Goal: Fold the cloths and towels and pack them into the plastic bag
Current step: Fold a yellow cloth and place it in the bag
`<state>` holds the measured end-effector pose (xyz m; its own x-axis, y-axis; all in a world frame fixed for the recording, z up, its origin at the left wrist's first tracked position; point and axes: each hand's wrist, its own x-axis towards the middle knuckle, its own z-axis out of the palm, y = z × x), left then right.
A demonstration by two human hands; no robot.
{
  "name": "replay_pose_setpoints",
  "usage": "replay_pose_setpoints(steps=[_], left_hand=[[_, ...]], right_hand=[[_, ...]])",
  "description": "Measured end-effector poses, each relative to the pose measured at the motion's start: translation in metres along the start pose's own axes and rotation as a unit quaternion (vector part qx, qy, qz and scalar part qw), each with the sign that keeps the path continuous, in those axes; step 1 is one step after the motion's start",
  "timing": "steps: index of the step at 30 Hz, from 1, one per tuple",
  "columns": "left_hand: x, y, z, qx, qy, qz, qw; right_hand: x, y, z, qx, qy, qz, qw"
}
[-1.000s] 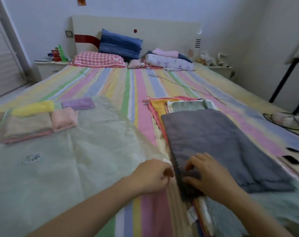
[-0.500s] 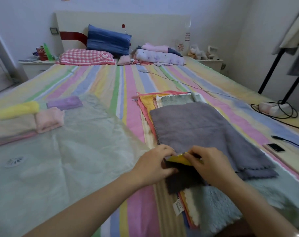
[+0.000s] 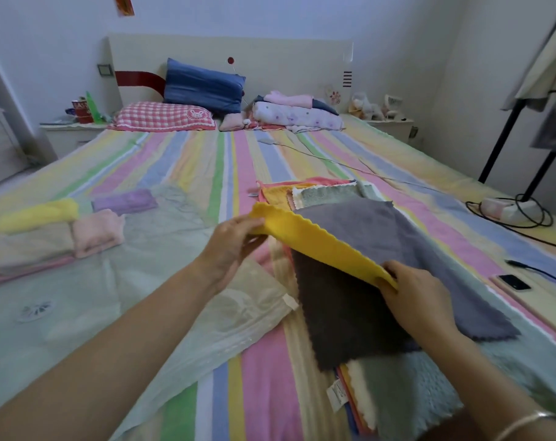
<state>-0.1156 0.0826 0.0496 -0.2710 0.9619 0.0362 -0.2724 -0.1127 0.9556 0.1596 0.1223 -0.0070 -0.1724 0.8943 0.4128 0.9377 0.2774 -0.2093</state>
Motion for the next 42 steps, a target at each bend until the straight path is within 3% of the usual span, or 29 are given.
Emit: replay_pose_setpoints(steps=[3,6,9,12,15,17,20,22,24,27,30,33,37,39,42], left_hand=[[0.002,0.027,-0.038,-0.002,0.039,0.055,0.998],[-0.01,0.052,-0.081,0.027,0.053,0.103,0.993],[-0.029,0.066,-0.132,0.077,0.088,0.132,0.984],[-0.059,0.066,-0.176,0.157,0.124,0.117,0.973],[-0.096,0.059,-0.194,0.224,0.126,0.035,0.966],[-0.115,0.051,-0.198,0.296,0.085,-0.026,0.951],[-0.132,0.035,-0.211,0.391,-0.044,-0.137,0.909],[-0.132,0.022,-0.223,0.426,-0.104,-0.188,0.879],[-0.126,0.014,-0.224,0.443,-0.1,-0.191,0.87],[-0.106,0.009,-0.217,0.434,-0.024,-0.159,0.887],[-0.081,0.008,-0.212,0.43,0.07,-0.117,0.892],[-0.055,-0.003,-0.215,0.499,0.117,-0.081,0.855],[-0.035,-0.022,-0.216,0.576,0.137,-0.111,0.798],[-0.031,-0.025,-0.215,0.559,0.142,-0.126,0.807],[-0.029,-0.023,-0.211,0.456,0.116,-0.166,0.867]], right_hand=[[0.003,-0.019,-0.002,0.177,0.01,0.006,0.984],[0.006,-0.054,-0.016,0.378,-0.026,-0.032,0.925],[0.004,-0.09,-0.04,0.484,-0.123,-0.067,0.864],[-0.001,-0.117,-0.061,0.485,-0.232,-0.092,0.839],[-0.005,-0.134,-0.072,0.397,-0.362,-0.128,0.834],[-0.007,-0.137,-0.073,0.332,-0.459,-0.136,0.813],[-0.011,-0.141,-0.067,0.281,-0.558,-0.119,0.771],[-0.013,-0.141,-0.058,0.209,-0.573,-0.102,0.786],[-0.013,-0.137,-0.045,0.151,-0.566,-0.093,0.805],[-0.01,-0.129,-0.032,0.148,-0.515,-0.072,0.841],[0.004,-0.124,-0.014,0.186,-0.397,-0.041,0.898],[0.019,-0.118,0.013,0.173,-0.317,-0.016,0.932],[0.025,-0.114,0.037,0.078,-0.333,-0.027,0.94],[0.029,-0.115,0.043,0.098,-0.32,-0.006,0.942],[0.036,-0.117,0.046,0.118,-0.31,0.027,0.943]])
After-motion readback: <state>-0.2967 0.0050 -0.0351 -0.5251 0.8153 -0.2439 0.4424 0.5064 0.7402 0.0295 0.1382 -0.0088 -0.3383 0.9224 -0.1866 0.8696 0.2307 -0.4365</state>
